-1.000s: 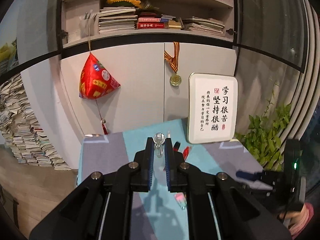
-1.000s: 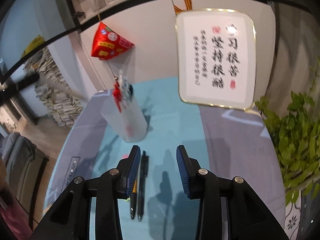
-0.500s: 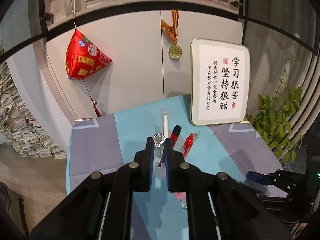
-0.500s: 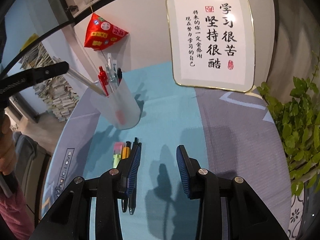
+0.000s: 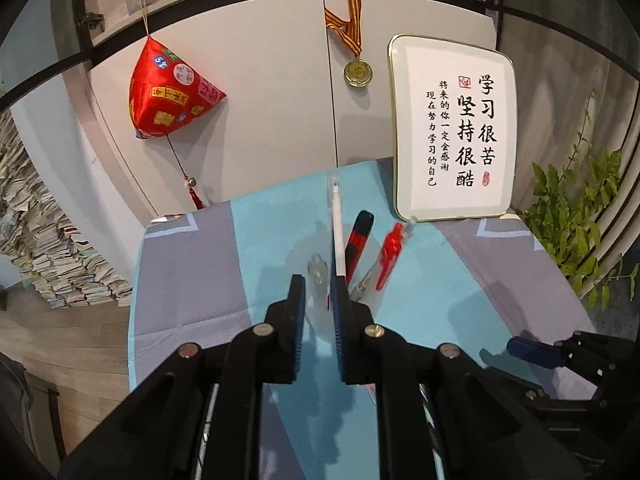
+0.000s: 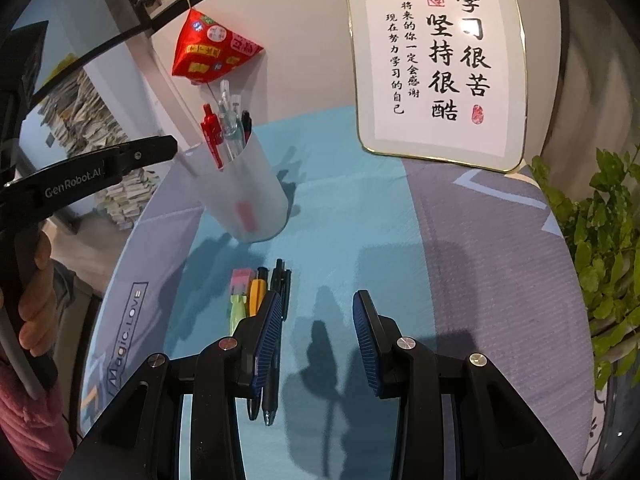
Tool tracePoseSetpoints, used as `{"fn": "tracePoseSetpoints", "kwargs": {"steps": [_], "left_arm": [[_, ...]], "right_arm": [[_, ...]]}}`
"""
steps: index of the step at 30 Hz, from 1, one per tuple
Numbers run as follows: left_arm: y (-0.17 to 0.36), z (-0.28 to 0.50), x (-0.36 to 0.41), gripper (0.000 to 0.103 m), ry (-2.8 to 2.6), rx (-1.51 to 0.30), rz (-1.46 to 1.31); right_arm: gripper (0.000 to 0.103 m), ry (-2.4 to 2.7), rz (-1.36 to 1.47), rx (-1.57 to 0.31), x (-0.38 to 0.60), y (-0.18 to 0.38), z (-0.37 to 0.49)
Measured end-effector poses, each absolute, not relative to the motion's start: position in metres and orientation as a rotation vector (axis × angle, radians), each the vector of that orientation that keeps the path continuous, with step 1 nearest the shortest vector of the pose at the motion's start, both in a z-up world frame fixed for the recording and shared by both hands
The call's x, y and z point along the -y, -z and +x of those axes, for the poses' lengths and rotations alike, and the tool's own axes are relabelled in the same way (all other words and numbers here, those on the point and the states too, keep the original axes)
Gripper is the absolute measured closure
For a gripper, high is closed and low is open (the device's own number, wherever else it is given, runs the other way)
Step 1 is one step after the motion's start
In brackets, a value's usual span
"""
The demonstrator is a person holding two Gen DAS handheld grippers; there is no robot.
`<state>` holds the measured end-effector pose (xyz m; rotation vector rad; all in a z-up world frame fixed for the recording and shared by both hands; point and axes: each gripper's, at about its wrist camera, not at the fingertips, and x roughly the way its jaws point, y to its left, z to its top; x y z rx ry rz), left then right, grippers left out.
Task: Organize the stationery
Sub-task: 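Grasp the green highlighter with the left gripper while the right grasps a black pen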
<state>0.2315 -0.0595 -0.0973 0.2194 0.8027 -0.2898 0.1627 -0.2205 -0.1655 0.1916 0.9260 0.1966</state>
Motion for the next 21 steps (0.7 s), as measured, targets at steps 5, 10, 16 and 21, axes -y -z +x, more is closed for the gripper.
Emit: {"fn": "tracePoseSetpoints", "kwargs": {"steps": [5,10,16,21], "left_arm": [[0.095,0.207,0.051,0.067,0.265,-0.761,0.218],[0.109,0.183,0.040,0.066,0.285,-0.793,0.181],[0.146,0.165,0.032,0.066,0.305,-0.876,0.166],[0.172,0.159,0.026,0.066,0.337,-0.954,0.127]], "right_arm": [[0.066,-0.193,0.163,-0.957,0.215,0.174,0.164],[0.066,-0.198,0.106,-0.970,0.205,0.180,0.163],[0.066,-0.214,0.061,-1.007,0.188,0.190,0.168],[0.066,-0.210,0.015,-1.032,0.171,0.197,0.172]]}}
